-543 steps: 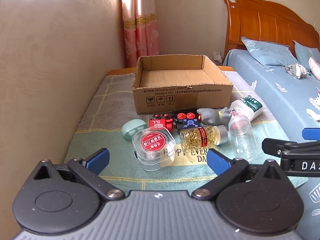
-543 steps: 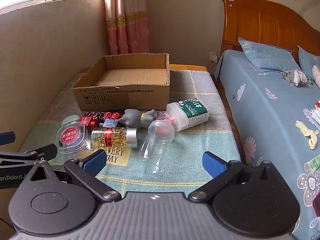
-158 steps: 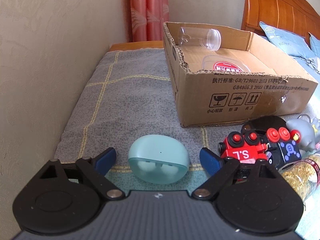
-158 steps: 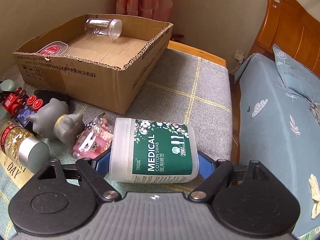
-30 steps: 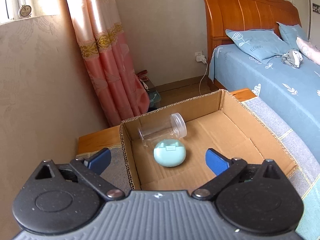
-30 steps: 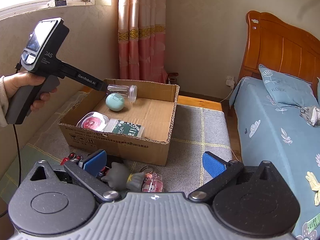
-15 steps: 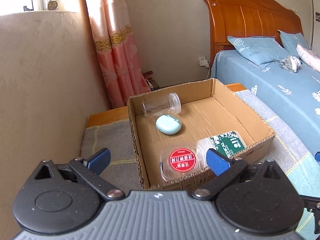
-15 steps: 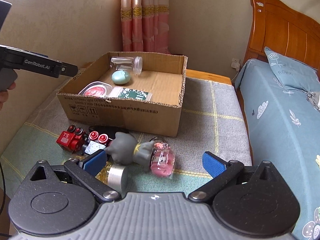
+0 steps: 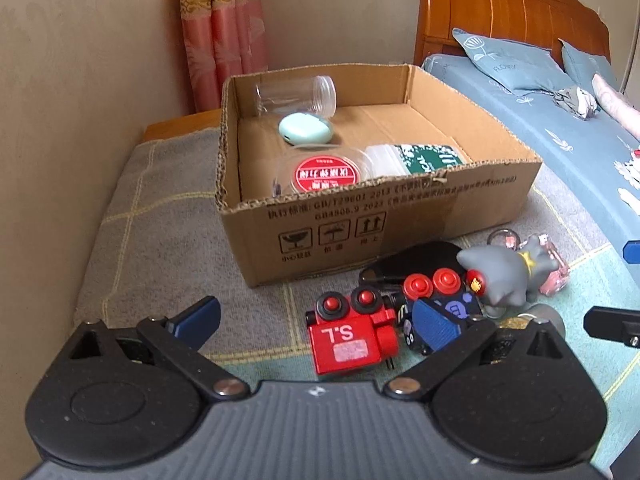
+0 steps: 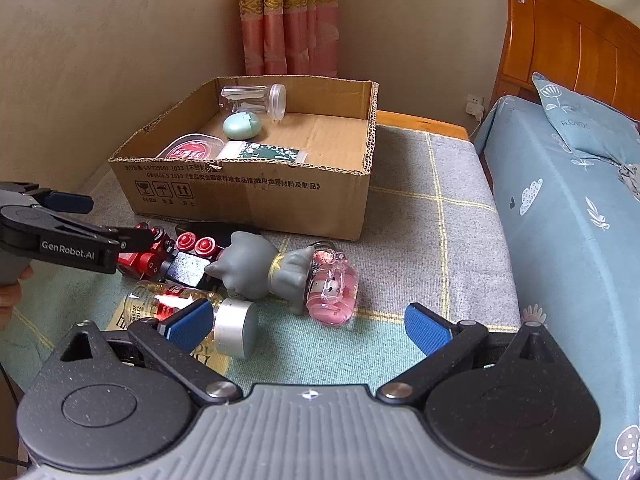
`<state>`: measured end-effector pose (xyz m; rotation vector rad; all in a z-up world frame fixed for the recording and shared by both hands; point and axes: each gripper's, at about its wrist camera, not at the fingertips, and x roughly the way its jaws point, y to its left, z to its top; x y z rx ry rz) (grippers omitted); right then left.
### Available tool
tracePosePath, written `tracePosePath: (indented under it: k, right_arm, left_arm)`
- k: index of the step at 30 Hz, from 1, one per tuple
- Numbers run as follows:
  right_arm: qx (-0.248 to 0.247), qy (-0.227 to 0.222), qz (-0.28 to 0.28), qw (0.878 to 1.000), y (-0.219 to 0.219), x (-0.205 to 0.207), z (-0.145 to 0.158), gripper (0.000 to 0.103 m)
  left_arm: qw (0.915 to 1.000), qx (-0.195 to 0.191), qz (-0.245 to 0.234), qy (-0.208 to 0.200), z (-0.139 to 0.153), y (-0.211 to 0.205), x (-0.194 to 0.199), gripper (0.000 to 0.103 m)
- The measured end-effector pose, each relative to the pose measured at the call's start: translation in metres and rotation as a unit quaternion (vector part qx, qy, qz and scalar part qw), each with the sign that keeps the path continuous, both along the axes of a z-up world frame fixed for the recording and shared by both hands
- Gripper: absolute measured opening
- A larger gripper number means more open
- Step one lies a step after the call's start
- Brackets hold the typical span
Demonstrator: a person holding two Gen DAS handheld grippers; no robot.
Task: Organize rigid objects
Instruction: 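Move right tool to gold capsule bottle while left tool approaches red toy train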
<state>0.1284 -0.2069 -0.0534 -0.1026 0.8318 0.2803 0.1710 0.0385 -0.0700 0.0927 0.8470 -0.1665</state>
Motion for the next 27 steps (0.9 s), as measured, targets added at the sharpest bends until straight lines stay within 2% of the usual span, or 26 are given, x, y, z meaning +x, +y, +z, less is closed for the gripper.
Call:
tracePosePath:
  k: [4, 10, 18, 23, 27]
  right_arm:
    - [0.0, 0.001, -0.003, 1.0, -0.001, 0.001, 0.0, 0.103]
    - [0.0, 0.005, -0.003, 1.0, -0.002, 0.002, -0.003, 0.103]
    - [0.0, 0.011, 0.006, 1.0, 0.003, 0.003, -0.005, 0.103]
    - [0.033, 0.035, 0.039, 0.998, 0.011, 0.003, -0.006, 0.103]
    - [0.069, 0.067, 0.08, 0.992, 0.028, 0.005, -0.013, 0.103]
  left_arm:
    - [0.9998, 0.018, 0.007, 0.011, -0.012, 0.001, 0.0, 0.102]
    - [0.9993, 0.018, 0.027, 0.018, -0.02, 0.013, -0.001, 0.102]
    - [0.9997, 0.025, -0.004, -0.003, -0.024, 0.005, 0.001, 0.102]
    - [0.9999, 0.011, -0.009, 0.005, -0.025, 0.008, 0.006, 0.102]
    - [0.9999, 0.009, -0.004, 0.008, -0.024, 0.015, 0.003, 0.102]
